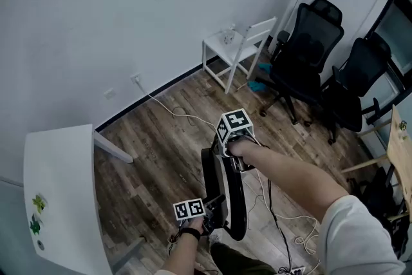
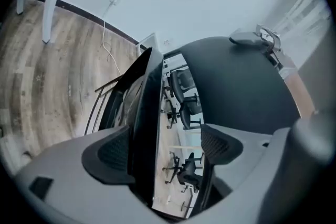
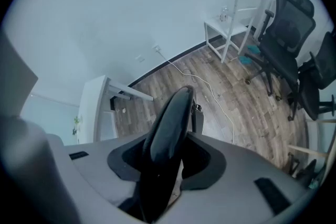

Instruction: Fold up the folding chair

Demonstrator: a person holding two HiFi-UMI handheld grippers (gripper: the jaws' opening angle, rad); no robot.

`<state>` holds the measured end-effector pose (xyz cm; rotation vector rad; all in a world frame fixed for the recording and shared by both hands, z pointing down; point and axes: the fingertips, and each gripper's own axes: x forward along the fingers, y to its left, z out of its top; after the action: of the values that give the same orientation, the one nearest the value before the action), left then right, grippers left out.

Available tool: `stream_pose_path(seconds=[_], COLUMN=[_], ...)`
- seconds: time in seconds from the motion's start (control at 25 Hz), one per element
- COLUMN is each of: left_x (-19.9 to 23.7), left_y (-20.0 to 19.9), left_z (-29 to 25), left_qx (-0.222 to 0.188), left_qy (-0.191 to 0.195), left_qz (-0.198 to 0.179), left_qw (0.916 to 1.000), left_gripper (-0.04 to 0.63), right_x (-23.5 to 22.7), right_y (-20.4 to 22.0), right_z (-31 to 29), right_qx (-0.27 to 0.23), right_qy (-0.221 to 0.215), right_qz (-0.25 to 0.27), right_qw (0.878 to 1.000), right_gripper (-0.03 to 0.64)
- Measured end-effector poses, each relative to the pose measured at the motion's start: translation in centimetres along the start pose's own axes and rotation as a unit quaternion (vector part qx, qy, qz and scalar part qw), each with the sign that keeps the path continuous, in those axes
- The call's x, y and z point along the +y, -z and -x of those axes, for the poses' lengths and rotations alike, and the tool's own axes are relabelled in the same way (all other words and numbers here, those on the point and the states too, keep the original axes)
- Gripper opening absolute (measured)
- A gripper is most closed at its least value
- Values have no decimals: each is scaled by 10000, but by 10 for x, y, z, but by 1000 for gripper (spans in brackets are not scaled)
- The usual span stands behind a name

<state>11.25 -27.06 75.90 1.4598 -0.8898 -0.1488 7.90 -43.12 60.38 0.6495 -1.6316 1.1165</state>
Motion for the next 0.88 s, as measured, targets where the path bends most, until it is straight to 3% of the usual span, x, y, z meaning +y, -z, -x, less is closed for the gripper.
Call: stream_pose_path(seconds=[0.08,0.2,0.28,0.36,0.44,0.52,0.6,0.68,0.76,0.8,0.88], left_x=[-4,-9,-17,-45,-96,-146,-185,-213,-224,-220,-203], left_y=[6,19,5,-23,-38,-34,-20,1,29,43,65], left_z=[-6,-14,-1,22,45,62,71,71,61,52,33], left_qx=[106,799,637,57,-193,-121,30,163,314,406,651], left_qy=[-181,-491,-277,116,645,1035,1075,730,-29,-524,-1471], left_qz=[-256,-1307,-1238,-1031,-1054,-1199,-1422,-1822,-2447,-2824,-3468], left_qw=[9995,9870,9899,9946,9921,9873,9840,9804,9691,9570,9240], left_gripper=[445,457,424,266,343,376,392,422,436,439,440], right_x=[0,-8,-18,-26,-29,-31,-32,-31,-29,-29,-26], right_y=[1,2,4,5,5,4,6,7,6,6,6], right_z=[-2,0,4,10,13,15,14,14,13,13,11], right_qx=[28,52,47,-11,-35,-6,11,13,37,50,74], right_qy=[68,101,107,68,59,87,80,69,71,78,104], right_qz=[18,-31,-87,-223,-258,-200,-179,-170,-125,-102,-69], right_qw=[10000,9999,9999,9997,9996,9998,9998,9998,9999,9999,9999], right_gripper=[155,155,147,144,146,143,143,144,146,146,147])
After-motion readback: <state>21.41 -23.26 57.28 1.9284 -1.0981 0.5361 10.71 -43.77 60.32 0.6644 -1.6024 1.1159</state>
